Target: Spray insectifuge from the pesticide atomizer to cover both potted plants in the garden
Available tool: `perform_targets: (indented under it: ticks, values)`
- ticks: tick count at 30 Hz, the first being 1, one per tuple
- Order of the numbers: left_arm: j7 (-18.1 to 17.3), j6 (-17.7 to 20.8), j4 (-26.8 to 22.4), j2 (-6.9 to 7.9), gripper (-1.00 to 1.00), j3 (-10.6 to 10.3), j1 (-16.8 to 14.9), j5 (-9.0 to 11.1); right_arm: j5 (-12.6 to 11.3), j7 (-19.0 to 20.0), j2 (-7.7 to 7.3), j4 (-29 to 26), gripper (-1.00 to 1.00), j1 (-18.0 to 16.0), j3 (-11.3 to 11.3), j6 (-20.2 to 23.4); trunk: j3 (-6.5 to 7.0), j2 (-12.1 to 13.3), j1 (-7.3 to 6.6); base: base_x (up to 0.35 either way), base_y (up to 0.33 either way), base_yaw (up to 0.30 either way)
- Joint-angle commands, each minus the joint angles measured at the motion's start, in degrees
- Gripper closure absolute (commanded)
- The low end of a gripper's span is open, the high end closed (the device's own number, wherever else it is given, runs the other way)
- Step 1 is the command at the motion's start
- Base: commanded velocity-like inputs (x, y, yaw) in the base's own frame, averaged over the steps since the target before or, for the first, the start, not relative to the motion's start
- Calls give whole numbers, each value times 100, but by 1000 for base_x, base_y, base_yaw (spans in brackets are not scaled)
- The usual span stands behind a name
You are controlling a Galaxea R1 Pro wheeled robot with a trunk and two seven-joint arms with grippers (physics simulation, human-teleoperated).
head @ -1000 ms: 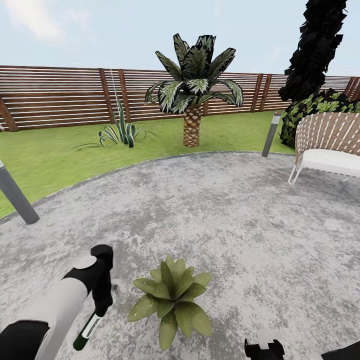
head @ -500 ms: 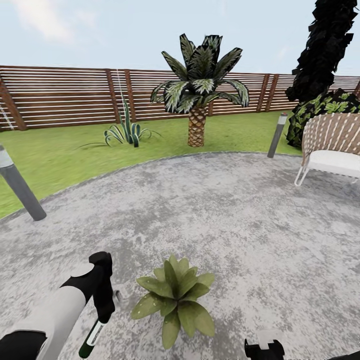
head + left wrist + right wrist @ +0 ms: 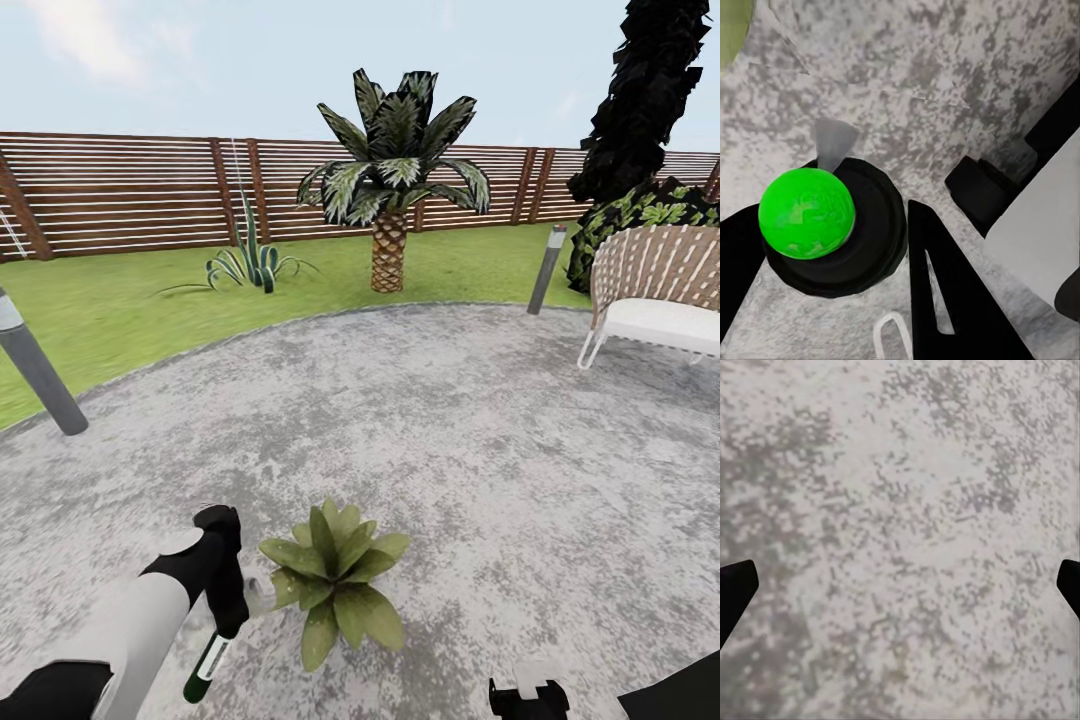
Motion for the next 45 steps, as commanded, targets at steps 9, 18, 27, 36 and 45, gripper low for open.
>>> perform_targets:
  ticks: [9, 18, 27, 36, 45]
  values:
    - [159, 73, 50, -193, 100, -36, 381, 5, 54, -49, 0, 6, -100, -3, 18, 1, -5, -2, -1, 0, -1, 0]
    - [163, 77, -58, -256, 100, -17, 571, 5, 54, -48, 0, 6, -100, -3, 19, 1, -5, -2, -1, 0, 0, 0]
    - [121, 94, -760, -410, 100, -4, 565, 5, 54, -49, 0, 6, -100, -3, 23, 1, -5, -2, -1, -70, 0, 0]
    - [120, 84, -718, -372, 100, -29, 573, 5, 54, -49, 0, 6, -100, -4, 20, 1, -4, -2, -1, -257, 0, -3]
    - [130, 261, -779, -367, 100, -47, 486, -4, 54, -49, 0, 6, -100, -3, 14, 1, 32, -2, -1, -12, 0, -200]
